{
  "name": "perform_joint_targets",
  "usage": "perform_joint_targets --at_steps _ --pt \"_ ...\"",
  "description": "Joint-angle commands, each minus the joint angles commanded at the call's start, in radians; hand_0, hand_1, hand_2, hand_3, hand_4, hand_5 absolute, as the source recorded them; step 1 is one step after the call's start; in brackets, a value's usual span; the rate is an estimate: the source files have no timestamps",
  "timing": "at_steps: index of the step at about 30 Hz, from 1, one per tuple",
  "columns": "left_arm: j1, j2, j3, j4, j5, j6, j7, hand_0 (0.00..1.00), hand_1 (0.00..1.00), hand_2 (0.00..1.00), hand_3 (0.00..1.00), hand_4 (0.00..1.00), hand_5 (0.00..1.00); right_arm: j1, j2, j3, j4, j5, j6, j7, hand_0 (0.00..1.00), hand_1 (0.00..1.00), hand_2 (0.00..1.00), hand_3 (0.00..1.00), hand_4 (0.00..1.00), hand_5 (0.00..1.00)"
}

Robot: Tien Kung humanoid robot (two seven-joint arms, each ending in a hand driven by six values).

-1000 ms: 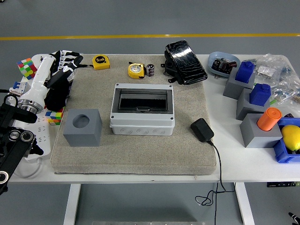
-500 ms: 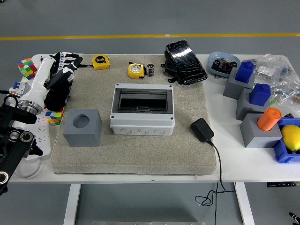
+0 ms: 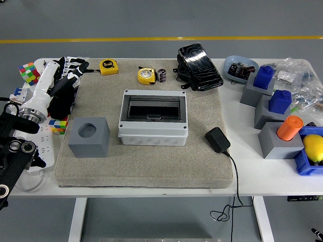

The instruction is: Fetch the battery,place it into the box,close the lid of the box

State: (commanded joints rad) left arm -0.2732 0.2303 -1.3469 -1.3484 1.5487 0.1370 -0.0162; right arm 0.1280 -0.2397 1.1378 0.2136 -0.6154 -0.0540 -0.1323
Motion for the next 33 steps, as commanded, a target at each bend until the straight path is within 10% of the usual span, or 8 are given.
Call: perform_joint_targets --at_steps 33 --pt "0.005 0.000 0.002 0.000 0.001 -0.010 0.007 0.565 0.603 0.628 0.694 0.998 0.892 0.001 0.001 -0.004 0.002 -0.002 0.001 0.000 0.658 0.630 0.626 0.541 0.932 0.439"
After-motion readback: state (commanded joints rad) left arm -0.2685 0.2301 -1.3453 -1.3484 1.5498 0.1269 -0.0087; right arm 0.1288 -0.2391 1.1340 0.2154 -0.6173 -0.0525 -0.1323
